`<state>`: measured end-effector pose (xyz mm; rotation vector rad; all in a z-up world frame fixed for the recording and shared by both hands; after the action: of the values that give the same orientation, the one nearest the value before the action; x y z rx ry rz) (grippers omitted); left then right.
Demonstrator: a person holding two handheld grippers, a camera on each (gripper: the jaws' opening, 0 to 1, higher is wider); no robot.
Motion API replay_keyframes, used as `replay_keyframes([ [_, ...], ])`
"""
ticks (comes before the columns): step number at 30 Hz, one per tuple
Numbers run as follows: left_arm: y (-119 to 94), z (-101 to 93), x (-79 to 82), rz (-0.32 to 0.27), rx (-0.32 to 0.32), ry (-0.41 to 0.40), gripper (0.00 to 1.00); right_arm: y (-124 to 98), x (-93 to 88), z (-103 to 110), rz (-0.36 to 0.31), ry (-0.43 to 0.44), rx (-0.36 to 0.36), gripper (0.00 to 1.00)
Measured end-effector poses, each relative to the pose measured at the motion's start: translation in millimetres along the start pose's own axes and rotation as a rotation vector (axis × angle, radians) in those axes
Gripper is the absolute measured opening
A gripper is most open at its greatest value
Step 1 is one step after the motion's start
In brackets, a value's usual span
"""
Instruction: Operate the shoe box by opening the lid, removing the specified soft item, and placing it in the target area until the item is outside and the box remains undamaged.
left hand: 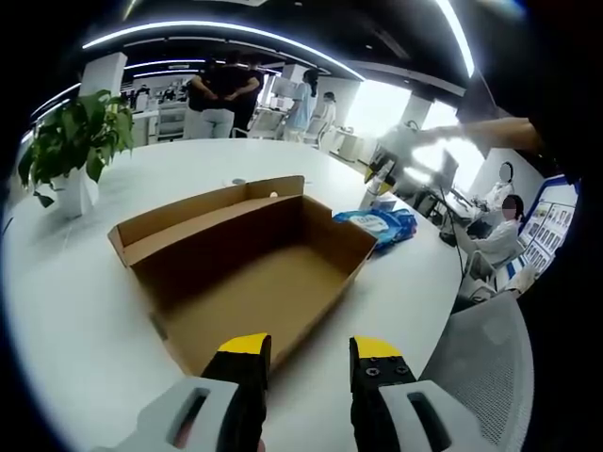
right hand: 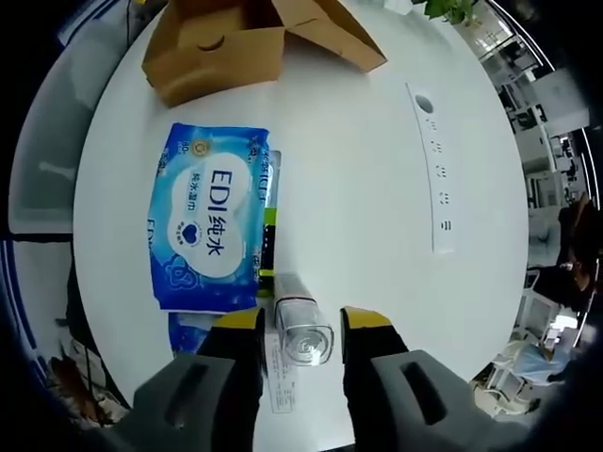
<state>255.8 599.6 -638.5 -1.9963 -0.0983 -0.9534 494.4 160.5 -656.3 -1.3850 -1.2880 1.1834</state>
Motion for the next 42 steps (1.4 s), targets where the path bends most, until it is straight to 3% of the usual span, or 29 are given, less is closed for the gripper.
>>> replay_keyframes([
  [14, 2, -1.7, 5.6, -0.01, -0.009, 0.001, 0.33, -9, -14.5, -5, 0.002, 0.035, -0.043, 0.33],
  [27, 3, -8.8, 11.8, -0.017, -0.025, 0.024, 0.33, -42, -30.0, 9, -0.001, 0.109, -0.103, 0.33],
  [35, 1, -14.4, 16.0, -0.03, -0.037, 0.038, 0.33, -56, -48.8, 26, -0.009, 0.187, -0.123, 0.34],
  [42, -1, -19.0, 14.7, -0.037, -0.051, 0.048, 0.33, -67, -62.5, 46, -0.077, 0.331, -0.126, 0.34],
])
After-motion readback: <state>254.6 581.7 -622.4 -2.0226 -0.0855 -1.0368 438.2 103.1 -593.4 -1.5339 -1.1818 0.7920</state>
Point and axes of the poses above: the point that each gripper's makers call its tool centre point, and the gripper's own axes: y roughly forward along the fingers, z roughly to its left, x roughly out of its top, the point moved 5 cm from there along -y, roughly backward along the fingers, and after that the axes turned 8 degrees about z, right-handed, at the moved point
